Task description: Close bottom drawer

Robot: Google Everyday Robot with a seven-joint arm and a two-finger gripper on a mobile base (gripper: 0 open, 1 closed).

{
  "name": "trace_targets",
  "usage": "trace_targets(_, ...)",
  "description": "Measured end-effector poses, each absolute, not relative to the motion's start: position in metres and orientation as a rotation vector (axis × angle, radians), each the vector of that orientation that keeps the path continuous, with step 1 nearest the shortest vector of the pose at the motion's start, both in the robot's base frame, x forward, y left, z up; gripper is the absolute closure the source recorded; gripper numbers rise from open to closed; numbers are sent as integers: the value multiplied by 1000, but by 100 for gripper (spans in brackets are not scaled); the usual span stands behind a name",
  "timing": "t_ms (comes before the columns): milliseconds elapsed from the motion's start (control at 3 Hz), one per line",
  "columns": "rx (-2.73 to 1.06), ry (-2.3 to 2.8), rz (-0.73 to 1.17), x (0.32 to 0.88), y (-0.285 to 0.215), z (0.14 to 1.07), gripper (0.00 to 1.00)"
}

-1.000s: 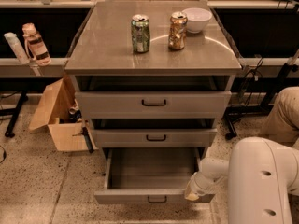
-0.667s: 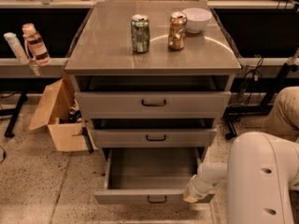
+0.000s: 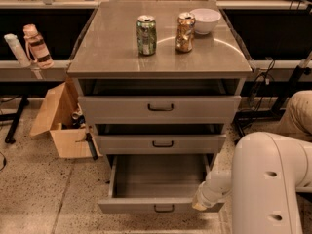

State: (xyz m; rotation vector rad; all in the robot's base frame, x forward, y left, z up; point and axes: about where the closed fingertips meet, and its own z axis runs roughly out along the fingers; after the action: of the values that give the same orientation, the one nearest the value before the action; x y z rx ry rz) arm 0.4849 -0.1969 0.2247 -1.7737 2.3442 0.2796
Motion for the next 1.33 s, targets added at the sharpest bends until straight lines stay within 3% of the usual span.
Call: trace_targets(1333, -1797, 2293, 395, 495, -192, 206, 100)
